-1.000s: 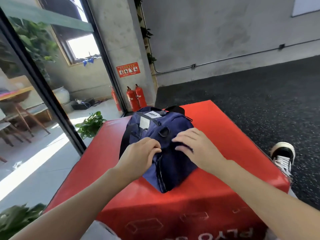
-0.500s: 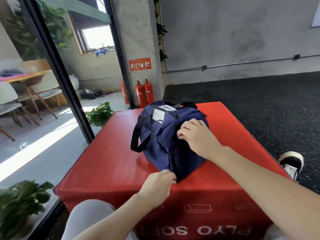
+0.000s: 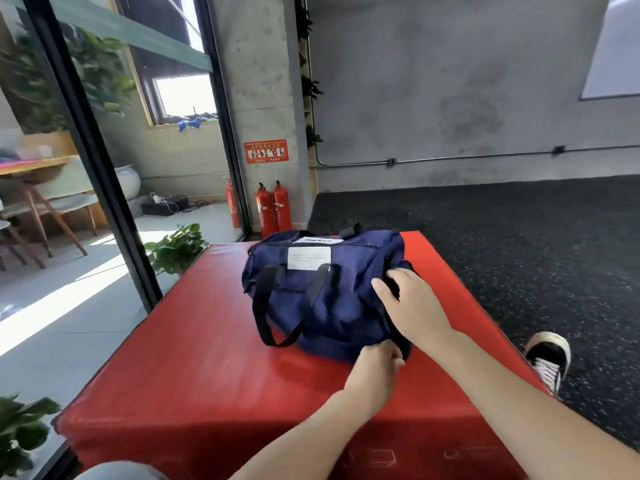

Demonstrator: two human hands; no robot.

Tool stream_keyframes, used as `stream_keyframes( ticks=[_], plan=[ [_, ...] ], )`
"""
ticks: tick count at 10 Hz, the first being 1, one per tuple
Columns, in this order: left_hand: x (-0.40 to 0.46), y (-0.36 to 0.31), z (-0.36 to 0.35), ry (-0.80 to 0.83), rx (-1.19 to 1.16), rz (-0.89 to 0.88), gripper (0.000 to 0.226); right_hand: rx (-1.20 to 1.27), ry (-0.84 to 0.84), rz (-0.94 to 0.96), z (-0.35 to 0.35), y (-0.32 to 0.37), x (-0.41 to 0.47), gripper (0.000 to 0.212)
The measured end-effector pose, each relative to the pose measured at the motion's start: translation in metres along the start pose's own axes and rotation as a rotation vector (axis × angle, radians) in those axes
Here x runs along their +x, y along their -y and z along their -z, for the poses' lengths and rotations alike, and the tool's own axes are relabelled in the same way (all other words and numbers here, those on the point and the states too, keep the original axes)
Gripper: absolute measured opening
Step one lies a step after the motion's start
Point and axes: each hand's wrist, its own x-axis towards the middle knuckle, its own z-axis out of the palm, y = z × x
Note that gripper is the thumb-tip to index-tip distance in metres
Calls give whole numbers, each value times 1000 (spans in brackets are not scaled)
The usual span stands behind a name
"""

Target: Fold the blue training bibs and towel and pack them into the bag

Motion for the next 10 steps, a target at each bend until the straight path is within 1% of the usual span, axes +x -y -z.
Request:
stream_keyframes(
  ticks=[1, 2, 3, 4, 5, 6, 7, 8, 9, 10],
  plan=[
    [37, -37, -28, 73, -63, -15, 13, -5, 65, -151, 16, -30, 5, 49],
    [53, -56, -37, 121, 15, -71, 26, -52, 31, -227, 27, -48, 5, 45],
    [46, -57, -13, -38, -96, -109, 9, -34, -53, -194, 28, -50, 2, 24],
    [37, -39, 37, -219, -119, -116, 25, 21, 39, -124, 15, -50, 6, 37],
    [40, -6, 82, -381, -70, -62, 29, -7, 211, -158, 2, -57, 20, 74],
    [43, 22, 116, -431, -57, 10, 30, -41, 299, -243, -3, -67, 43, 90],
    [42, 38, 138, -412, -20, 31, 34, -18, 290, -325, -1, -65, 63, 89],
    [42, 38, 154, -404, -15, 14, 35, -32, 200, -288, 3, -51, 62, 70],
    [39, 20, 167, -439, -42, -39, 33, -12, 127, -220, 10, -21, 52, 67],
    [27, -13, 188, -468, -38, -114, 33, 143, 75, -167, 30, 21, 47, 58]
  ],
)
